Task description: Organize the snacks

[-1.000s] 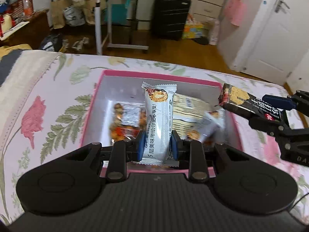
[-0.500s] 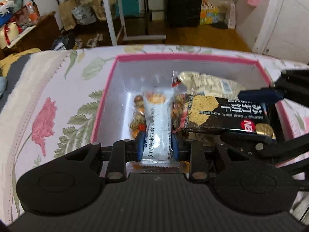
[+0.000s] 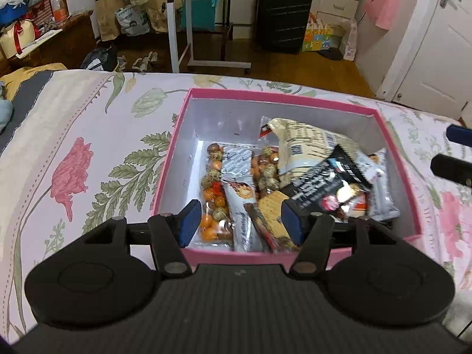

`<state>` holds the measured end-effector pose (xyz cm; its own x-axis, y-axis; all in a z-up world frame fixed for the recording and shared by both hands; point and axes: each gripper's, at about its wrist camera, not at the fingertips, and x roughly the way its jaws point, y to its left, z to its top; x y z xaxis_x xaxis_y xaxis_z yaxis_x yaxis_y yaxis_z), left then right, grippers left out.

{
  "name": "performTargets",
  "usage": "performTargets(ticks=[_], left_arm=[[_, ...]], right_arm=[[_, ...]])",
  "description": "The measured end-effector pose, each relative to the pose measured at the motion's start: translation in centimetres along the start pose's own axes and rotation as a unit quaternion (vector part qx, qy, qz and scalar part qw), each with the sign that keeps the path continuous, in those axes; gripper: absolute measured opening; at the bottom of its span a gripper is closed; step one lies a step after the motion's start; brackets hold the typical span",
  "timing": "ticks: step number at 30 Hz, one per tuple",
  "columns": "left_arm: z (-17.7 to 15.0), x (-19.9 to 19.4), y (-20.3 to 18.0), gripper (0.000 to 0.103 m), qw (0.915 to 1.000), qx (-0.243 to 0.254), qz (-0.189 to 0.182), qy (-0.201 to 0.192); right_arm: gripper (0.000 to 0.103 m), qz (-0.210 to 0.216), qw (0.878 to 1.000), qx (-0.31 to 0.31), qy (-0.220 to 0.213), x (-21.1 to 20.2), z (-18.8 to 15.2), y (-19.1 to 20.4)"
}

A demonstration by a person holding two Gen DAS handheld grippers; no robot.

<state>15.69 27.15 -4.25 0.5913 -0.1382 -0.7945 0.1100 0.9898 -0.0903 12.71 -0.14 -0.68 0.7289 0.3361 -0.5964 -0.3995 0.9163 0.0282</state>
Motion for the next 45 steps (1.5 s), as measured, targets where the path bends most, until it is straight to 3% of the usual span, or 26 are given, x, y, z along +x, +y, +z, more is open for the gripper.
performTargets(ticks=[9, 15, 22, 26, 35, 39, 45], left_arm=[[-1.0, -5.4, -2.7, 0.064, 0.9995, 0.016, -0.020, -0.018], [-1.7, -9.1, -6.2, 0.073, 0.9982, 0.037, -0.026, -0.040], [-3.1, -11.9, -10.6, 0.089, 0.9966, 0.043, -0.049, -0.050], [-3.9, -12.4, -12.3, 0.094, 0.9967, 0.038, -0.055, -0.046], [-5.3, -12.4, -15.3, 0.094, 0.9976, 0.030, -0.050, -0.036], [-5.8, -12.4, -15.8, 0.094, 0.9979, 0.030, -0.043, -0.038], [-6.5, -12.4, -16.4, 0.094, 0.9978, 0.040, -0.038, -0.038]], right_arm=[[0.077, -0.086, 0.994, 0.072, 0.009, -6.1, -0.3, -2.3], [0.077, -0.108, 0.986, 0.124, -0.009, -10.1, -1.9, -3.5], [0.077, -0.145, 0.975, 0.166, 0.004, -13.3, -4.5, -4.9], [0.079, -0.158, 0.975, 0.156, 0.016, -14.5, -5.5, -5.0], [0.083, -0.178, 0.969, 0.164, 0.042, -16.4, -7.2, -5.5], [0.095, -0.184, 0.967, 0.172, 0.044, -16.9, -7.9, -5.5], [0.095, -0.202, 0.962, 0.166, 0.073, -16.5, -8.6, -5.3]])
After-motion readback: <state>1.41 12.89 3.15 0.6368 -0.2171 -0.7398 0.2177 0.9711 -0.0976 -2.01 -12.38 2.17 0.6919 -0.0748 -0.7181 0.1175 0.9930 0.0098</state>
